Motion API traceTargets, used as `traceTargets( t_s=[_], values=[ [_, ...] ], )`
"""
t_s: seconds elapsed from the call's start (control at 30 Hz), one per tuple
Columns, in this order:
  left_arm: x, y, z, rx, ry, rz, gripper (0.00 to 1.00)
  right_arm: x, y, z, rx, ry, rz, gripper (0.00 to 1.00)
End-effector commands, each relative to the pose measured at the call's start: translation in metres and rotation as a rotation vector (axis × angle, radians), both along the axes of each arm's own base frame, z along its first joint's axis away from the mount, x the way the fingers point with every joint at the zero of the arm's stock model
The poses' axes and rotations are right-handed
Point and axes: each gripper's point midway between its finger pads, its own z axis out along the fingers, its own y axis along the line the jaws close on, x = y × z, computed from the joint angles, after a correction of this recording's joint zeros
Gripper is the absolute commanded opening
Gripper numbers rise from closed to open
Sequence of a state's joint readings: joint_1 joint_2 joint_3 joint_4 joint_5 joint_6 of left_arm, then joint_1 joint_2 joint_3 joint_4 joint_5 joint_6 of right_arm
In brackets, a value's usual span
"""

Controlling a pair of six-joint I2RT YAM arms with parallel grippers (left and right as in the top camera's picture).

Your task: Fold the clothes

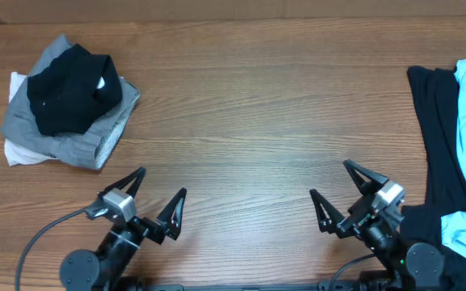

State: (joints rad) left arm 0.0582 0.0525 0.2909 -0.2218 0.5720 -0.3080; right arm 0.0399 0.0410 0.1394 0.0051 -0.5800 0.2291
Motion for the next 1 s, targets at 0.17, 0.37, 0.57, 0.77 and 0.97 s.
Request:
traceTargets(
  t_s=[0.17,0.37,0.57,0.77,0.97],
  values=[
    [0.009,0.011,0.054,0.051,0.126,0.068,1.00,0.016,-0.013,0.055,0.023,0.168,-0.093,1.00],
    [0.037,0.021,0.077,0.140,0.316,0.105,1.00,0.042,-0.013,0.069,-0.094,0.415,-0.097,1.00],
    [0.062,0.023,0.070,0.190,0.560,0.068,1.00,0.062,-0.002,0.061,-0.152,0.616,-0.007,1.00],
    [0.067,0.017,0.041,0.219,0.736,-0.013,1.00,0.072,0.010,0.029,-0.125,0.780,0.086,1.00],
    [0.064,0.010,0.025,0.193,0.828,-0.063,1.00,0.105,-0.076,-0.024,-0.017,1.126,-0.443,1.00]
  ],
)
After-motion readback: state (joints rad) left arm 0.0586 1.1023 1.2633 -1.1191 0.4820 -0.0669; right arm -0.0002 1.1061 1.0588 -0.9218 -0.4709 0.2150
